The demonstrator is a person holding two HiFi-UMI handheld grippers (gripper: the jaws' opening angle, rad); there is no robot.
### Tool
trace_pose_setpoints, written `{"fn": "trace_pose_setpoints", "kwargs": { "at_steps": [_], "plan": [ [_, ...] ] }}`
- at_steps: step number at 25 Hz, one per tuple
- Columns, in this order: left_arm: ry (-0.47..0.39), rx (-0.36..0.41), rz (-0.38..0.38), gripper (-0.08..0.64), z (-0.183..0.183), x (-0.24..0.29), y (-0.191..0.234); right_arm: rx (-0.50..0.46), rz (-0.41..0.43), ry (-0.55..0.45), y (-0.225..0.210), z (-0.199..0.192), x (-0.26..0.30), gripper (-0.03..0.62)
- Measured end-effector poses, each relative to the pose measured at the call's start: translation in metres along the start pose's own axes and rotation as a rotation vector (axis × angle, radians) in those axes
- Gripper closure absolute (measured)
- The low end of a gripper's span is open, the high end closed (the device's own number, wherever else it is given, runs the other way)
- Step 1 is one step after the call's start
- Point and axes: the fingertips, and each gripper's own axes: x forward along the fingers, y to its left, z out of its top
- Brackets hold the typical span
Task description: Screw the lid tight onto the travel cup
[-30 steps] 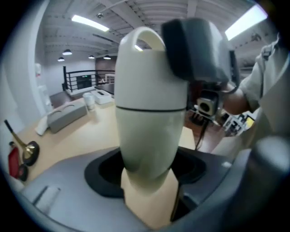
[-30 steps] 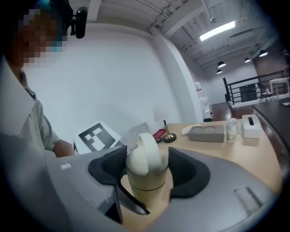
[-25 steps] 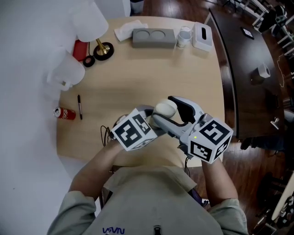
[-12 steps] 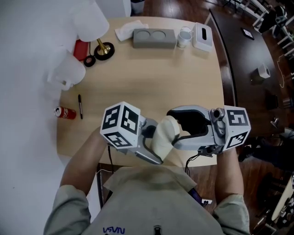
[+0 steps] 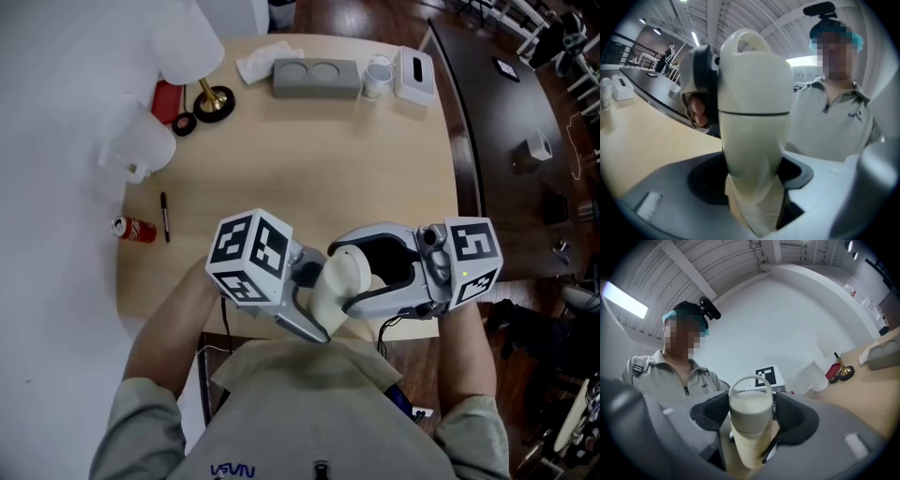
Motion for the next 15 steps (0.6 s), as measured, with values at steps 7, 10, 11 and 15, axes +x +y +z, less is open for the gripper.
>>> {"fn": "trace_pose_setpoints", "kwargs": {
  "at_steps": [7, 10, 11, 15],
  "plan": [
    [-0.003, 0.001, 0.047, 0.247, -0.002, -0.003, 0.007, -0.029, -0.039, 0.01, -0.003, 0.0, 0.002, 0.307],
    [-0.013, -0.007, 0.17, 0.247, -0.003, -0.008, 0.027, -0.042, -0.141, 0.011, -0.017, 0.002, -0.002, 0.308],
    [-0.016, -0.018, 0.236, 0.247, -0.004, -0.012, 0.037, -0.051, -0.199, 0.015, -0.025, 0.003, -0.003, 0.308],
    [-0.008, -0.106, 0.639, 0.247, -0.012, -0.041, 0.092, -0.129, -0.537, 0.04, -0.064, 0.004, -0.012, 0.309]
  ]
}}
